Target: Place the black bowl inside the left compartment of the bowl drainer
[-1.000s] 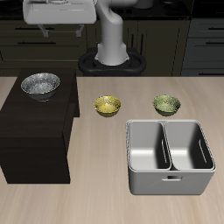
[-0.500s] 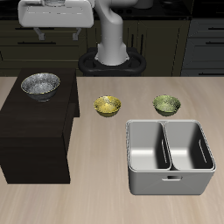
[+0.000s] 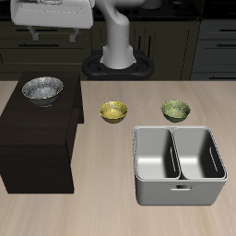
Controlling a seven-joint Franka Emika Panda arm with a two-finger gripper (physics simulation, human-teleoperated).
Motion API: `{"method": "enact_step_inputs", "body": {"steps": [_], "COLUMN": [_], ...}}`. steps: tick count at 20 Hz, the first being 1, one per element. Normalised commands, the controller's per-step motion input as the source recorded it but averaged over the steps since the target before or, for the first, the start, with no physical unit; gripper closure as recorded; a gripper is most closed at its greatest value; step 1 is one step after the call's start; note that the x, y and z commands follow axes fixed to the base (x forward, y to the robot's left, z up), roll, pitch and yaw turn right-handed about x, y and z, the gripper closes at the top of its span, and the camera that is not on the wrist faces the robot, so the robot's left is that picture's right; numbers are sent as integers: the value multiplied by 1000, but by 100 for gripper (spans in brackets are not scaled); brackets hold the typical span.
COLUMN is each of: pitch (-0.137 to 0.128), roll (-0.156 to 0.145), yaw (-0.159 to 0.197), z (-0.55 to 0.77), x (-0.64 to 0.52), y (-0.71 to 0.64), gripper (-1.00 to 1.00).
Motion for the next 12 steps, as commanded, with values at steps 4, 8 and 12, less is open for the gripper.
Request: {"method": "enact_step_inputs", "body": {"steps": [4, 8, 12], "pitch": [-4, -15, 19], "roll": [21, -4, -7], "yaw": [-4, -25, -2], "z": [2, 8, -141], "x": [136, 139, 95], "y": [52, -31, 2], "gripper": [-100, -100, -100]}}
